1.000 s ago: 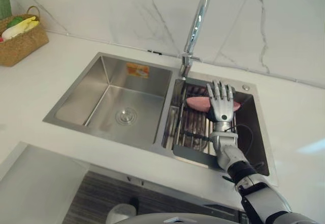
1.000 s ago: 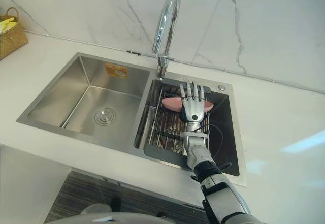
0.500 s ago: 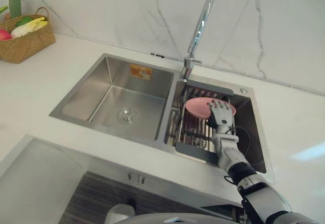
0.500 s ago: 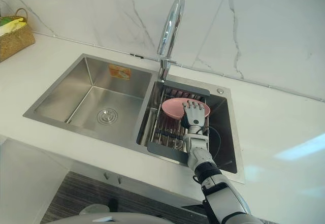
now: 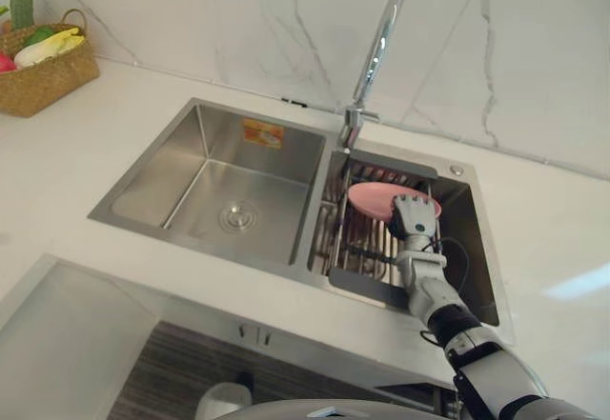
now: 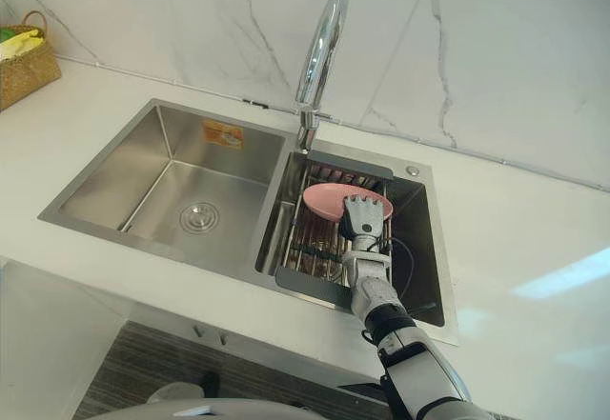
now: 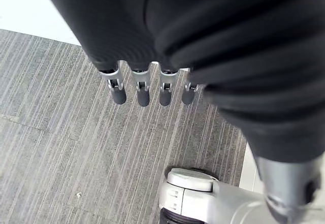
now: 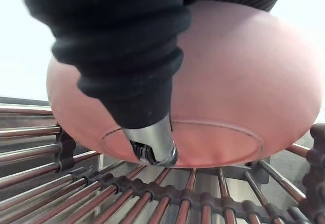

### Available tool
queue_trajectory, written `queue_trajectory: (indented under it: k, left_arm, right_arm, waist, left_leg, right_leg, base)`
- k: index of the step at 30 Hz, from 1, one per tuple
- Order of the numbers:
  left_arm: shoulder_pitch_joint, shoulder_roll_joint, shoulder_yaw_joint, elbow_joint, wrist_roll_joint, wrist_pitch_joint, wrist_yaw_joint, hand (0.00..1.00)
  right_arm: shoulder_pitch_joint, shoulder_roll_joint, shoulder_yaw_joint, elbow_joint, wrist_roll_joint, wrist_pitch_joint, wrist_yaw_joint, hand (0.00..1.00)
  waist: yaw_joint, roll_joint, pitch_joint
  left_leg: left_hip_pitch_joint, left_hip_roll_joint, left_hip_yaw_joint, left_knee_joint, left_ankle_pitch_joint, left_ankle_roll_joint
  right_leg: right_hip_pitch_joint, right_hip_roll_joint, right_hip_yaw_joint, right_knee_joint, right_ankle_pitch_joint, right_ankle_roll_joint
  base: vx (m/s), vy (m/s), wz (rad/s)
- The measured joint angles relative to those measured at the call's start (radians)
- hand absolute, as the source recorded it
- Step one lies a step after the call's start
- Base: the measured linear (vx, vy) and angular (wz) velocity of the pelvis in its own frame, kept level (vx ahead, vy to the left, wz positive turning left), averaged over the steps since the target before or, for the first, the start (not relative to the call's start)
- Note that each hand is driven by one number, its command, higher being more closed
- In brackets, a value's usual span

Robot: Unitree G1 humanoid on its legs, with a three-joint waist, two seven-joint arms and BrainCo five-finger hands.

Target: Walk over to the sink, pick up the cup, carry it to the dishwasher, place the cup inside the dishwasher, then close the dishwasher door

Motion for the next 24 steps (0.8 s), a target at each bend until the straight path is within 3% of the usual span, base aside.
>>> queue_trajectory:
  k: [10,14,24]
  left_arm:
    - [-0.002,-0.016,0.002,-0.019,0.029,-0.003,-0.015,0.00]
    - [-0.003,-0.018,0.002,-0.019,0.044,-0.003,-0.021,0.00]
    - [-0.012,-0.019,0.000,-0.019,0.043,0.003,-0.018,0.00]
  right_arm:
    - [-0.027,0.000,-0.027,-0.042,0.029,-0.069,-0.041,1.00]
    - [-0.026,0.000,-0.033,-0.064,0.043,-0.099,-0.078,1.00]
    - [0.017,-0.001,-0.090,-0.281,0.101,-0.152,-0.083,1.00]
  waist:
    - [-0.009,0.031,0.019]
    - [-0.018,0.032,0.019]
    - [-0.050,0.035,0.020]
  left_leg:
    - [0.012,0.004,0.027,0.000,-0.003,0.001]
    - [0.011,0.007,0.029,0.000,-0.005,0.000]
    - [0.014,0.011,0.073,0.001,-0.008,0.003]
  right_leg:
    - [-0.002,0.002,0.028,-0.001,0.006,-0.002]
    - [-0.002,0.003,0.030,-0.006,0.010,0.005]
    - [-0.021,0.006,0.074,-0.012,0.022,0.005]
  base:
    - [0.00,0.007,-0.07]
    - [0.02,0.002,-0.01]
    - [0.03,0.008,-0.12]
